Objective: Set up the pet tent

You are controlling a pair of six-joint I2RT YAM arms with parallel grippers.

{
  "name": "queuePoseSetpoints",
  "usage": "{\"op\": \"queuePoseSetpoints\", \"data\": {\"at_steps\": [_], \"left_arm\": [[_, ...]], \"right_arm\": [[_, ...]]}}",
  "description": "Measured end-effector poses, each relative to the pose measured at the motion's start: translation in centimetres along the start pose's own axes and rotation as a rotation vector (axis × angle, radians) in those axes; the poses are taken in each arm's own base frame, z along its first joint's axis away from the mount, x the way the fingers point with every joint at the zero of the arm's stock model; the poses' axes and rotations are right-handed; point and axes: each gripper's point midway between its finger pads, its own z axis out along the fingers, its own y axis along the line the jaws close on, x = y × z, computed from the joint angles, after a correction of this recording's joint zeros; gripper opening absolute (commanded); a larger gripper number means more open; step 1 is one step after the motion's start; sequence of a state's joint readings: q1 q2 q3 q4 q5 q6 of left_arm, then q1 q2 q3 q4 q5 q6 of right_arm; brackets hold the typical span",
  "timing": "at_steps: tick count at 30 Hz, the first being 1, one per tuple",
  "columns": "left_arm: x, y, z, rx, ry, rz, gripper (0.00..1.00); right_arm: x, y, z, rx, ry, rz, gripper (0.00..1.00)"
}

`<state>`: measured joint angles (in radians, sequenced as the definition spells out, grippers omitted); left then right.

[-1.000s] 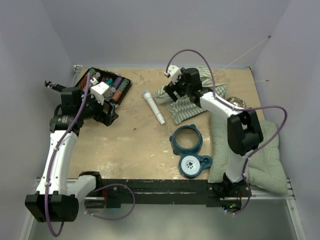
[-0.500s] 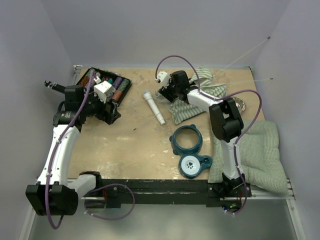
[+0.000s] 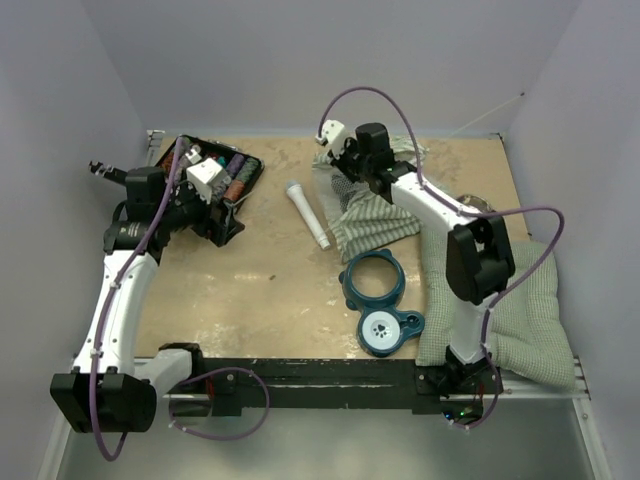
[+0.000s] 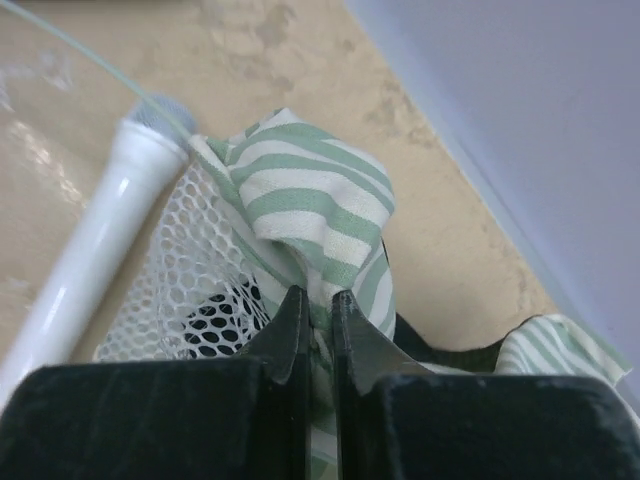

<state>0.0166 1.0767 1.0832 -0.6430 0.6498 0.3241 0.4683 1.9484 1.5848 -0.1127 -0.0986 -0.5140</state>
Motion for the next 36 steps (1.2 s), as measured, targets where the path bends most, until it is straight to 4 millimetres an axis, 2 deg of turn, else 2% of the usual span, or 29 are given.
{"op": "queuePoseSetpoints", "data": {"at_steps": [3, 6, 10, 13, 16, 21, 24, 30, 33, 36], "left_arm": [[-1.0, -0.7, -0.2, 0.038, -0.036, 0.021, 1.00], [-1.6, -1.5, -0.2, 0.085, -0.064, 0.045, 1.00], [-2.1, -2.5, 0.0, 0.137, -0.087, 0.085, 1.00], [-2.6, -3.3, 0.2, 0.172, -0.098, 0.117, 0.98], [-2.8, -4.1, 0.6, 0.205, -0.099, 0.147, 0.93], [-2.4, -7.7, 2.2, 0.330, -0.072, 0.198, 0.89], [-1.1, -9.5, 3.6, 0.392, -0.028, 0.213, 0.88], [2.6, -8.6, 6.3, 0.386, 0.096, 0.176, 0.78], [4.0, -8.2, 7.4, 0.387, 0.147, 0.166, 0.66], [5.2, -8.1, 8.3, 0.396, 0.187, 0.165, 0.49]], "right_arm": [[-3.5, -0.7, -2.3, 0.028, -0.073, 0.028, 0.00], [-7.1, -3.6, -3.8, 0.119, -0.157, 0.079, 0.00], [-9.7, -6.5, -5.6, 0.202, -0.221, 0.130, 0.00], [-10.3, -7.4, -6.6, 0.229, -0.235, 0.158, 0.00], [-10.4, -7.5, -7.3, 0.237, -0.229, 0.195, 0.00], [-10.0, -7.1, -7.4, 0.235, -0.214, 0.250, 0.00], [-10.0, -7.1, -7.4, 0.237, -0.212, 0.277, 0.00], [-10.8, -7.4, -7.8, 0.242, -0.229, 0.306, 0.00], [-11.4, -7.7, -8.2, 0.246, -0.241, 0.311, 0.00], [-11.9, -7.9, -8.5, 0.248, -0.249, 0.313, 0.00]]}}
